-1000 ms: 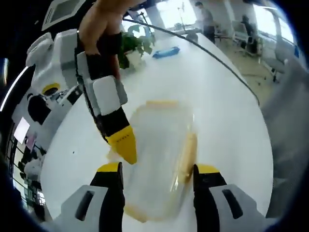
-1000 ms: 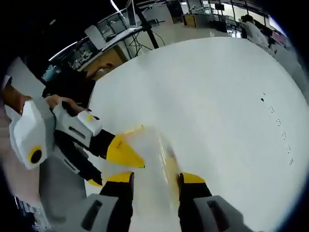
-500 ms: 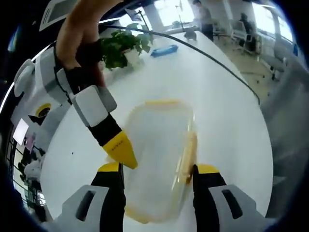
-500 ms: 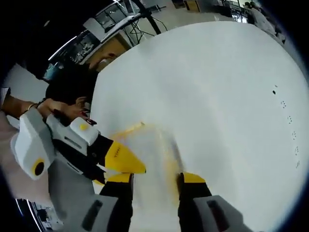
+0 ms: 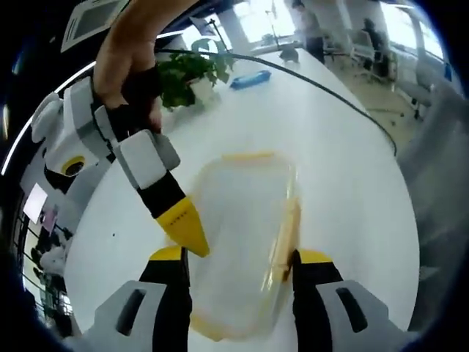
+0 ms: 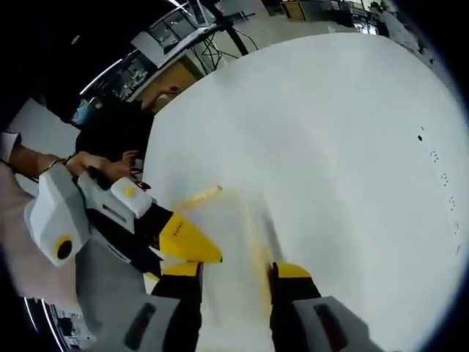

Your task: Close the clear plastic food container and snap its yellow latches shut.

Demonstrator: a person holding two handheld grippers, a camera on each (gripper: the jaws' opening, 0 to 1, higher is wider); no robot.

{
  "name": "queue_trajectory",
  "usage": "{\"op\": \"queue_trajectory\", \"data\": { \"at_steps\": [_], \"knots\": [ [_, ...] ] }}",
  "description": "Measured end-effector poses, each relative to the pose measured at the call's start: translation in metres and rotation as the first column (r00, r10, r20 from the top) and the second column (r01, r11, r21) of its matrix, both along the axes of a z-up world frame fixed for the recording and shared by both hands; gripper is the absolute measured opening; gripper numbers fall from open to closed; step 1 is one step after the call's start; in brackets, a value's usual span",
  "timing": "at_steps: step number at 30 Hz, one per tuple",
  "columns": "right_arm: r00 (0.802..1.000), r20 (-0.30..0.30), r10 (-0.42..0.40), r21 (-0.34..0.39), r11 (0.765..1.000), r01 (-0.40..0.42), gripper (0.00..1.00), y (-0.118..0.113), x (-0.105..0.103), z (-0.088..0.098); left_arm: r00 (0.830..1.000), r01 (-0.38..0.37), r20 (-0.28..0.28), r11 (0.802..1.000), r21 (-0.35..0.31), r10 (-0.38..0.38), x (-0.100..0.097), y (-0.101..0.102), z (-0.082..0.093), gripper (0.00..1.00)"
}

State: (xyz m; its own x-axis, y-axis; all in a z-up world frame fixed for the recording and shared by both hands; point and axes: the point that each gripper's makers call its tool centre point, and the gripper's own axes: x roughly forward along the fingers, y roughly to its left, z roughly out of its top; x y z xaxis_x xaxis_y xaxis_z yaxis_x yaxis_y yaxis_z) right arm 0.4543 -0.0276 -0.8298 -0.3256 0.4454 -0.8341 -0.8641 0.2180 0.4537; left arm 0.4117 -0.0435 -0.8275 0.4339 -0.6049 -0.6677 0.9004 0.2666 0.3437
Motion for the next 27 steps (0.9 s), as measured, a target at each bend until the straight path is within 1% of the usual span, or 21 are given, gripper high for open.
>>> {"op": "queue_trajectory", "data": {
  "at_steps": [1,3,4,5,6,8,12,17,27],
  "knots": [
    [1.000,0.003,-0.004,0.002,1.000,0.004,0.34,0.0004,0.0000,0.0003,1.000,-0.005,0.001,1.000,-0.006,0.005,0.0003,0.0004,-0.0004,0.51],
    [1.000,0.009,-0.010,0.006,1.000,0.010,0.34,0.0017,0.0012,-0.0007,1.000,-0.004,0.025,1.000,-0.010,0.004,0.0016,-0.0016,-0.0014,0.49],
    [1.000,0.031,0.002,0.013,1.000,-0.003,0.34,0.0024,0.0045,-0.0009,0.999,-0.023,0.047,1.000,-0.018,0.024,0.0036,-0.0005,-0.0011,0.49],
    [1.000,0.023,-0.006,0.010,1.000,0.006,0.34,0.0025,0.0025,-0.0001,0.999,-0.030,0.040,0.999,-0.023,0.031,0.0035,0.0006,-0.0017,0.49],
    [1.000,0.027,-0.009,0.013,1.000,0.008,0.35,0.0031,0.0032,-0.0003,0.999,-0.040,0.033,0.998,-0.041,0.041,0.0046,-0.0001,-0.0010,0.49],
    [1.000,0.028,-0.008,0.010,1.000,0.008,0.35,0.0024,0.0036,0.0002,0.999,-0.034,0.035,0.999,-0.030,0.035,0.0047,-0.0005,-0.0005,0.49],
    [0.999,0.040,-0.017,0.023,1.000,0.016,0.35,0.0025,0.0041,0.0005,0.999,-0.028,0.035,0.999,-0.028,0.029,0.0039,-0.0009,0.0005,0.49],
    [0.997,0.069,-0.035,0.053,0.998,0.031,0.36,0.0034,0.0023,0.0020,0.999,-0.030,0.029,0.999,-0.017,0.031,0.0033,-0.0019,0.0007,0.50],
    [0.988,0.143,-0.059,0.074,0.996,0.049,0.39,0.0054,0.0017,0.0035,0.999,-0.029,0.027,1.000,-0.009,0.029,0.0027,-0.0020,0.0013,0.50]
  ]
}}
